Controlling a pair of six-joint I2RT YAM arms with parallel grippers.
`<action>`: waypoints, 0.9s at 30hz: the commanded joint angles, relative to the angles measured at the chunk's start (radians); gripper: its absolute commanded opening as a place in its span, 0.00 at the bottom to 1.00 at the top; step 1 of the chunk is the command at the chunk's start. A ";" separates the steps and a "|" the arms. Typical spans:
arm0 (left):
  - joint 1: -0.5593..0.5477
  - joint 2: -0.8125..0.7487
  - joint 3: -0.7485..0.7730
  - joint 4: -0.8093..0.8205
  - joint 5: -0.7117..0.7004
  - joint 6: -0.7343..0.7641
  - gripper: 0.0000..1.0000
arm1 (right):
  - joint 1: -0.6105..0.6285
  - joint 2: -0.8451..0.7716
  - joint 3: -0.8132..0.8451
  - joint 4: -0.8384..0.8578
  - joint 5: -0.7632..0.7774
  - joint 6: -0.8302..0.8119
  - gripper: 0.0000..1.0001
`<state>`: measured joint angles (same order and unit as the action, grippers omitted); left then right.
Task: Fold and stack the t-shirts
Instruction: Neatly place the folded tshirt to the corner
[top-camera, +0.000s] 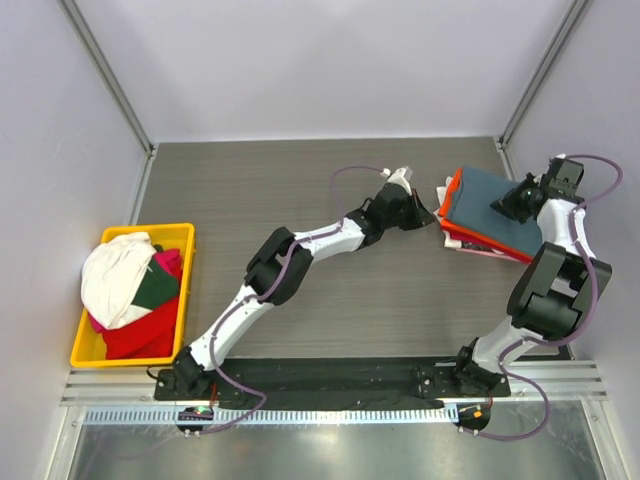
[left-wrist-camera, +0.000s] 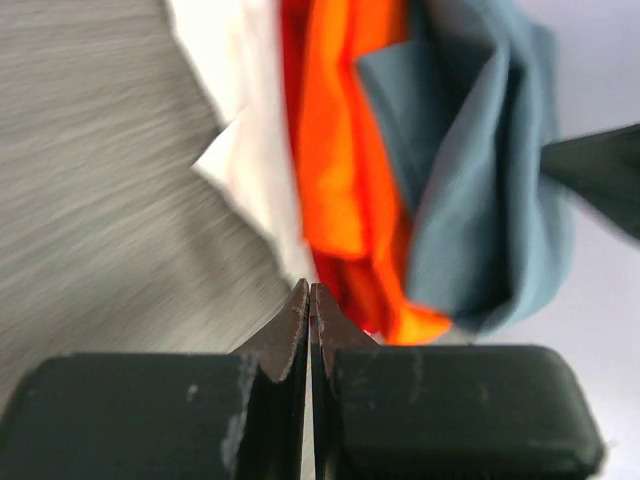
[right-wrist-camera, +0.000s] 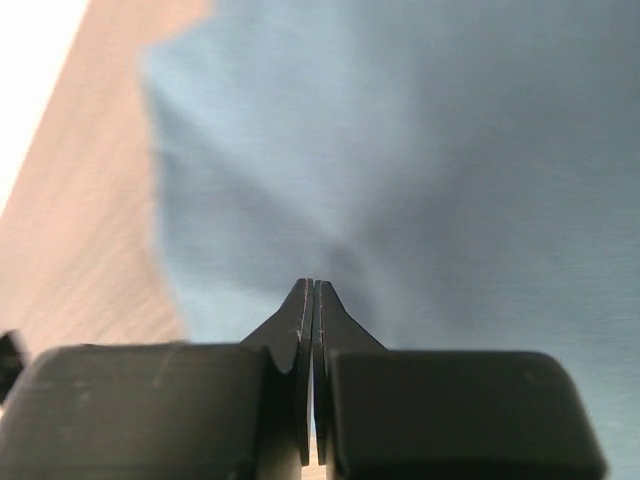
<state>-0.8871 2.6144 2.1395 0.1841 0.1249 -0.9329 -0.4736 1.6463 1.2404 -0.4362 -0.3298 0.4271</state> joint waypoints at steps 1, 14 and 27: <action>0.019 -0.187 -0.097 0.109 -0.060 0.048 0.00 | 0.010 -0.095 0.011 0.099 -0.098 0.053 0.01; 0.146 -0.381 -0.438 0.296 -0.036 -0.052 0.00 | 0.035 0.066 -0.136 0.416 -0.330 0.242 0.01; 0.155 -0.444 -0.515 0.298 -0.031 -0.027 0.00 | 0.055 0.037 -0.183 0.567 -0.373 0.282 0.01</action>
<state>-0.7311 2.2627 1.6283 0.4271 0.0906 -0.9695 -0.4271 1.7752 1.0534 0.0666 -0.6910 0.7059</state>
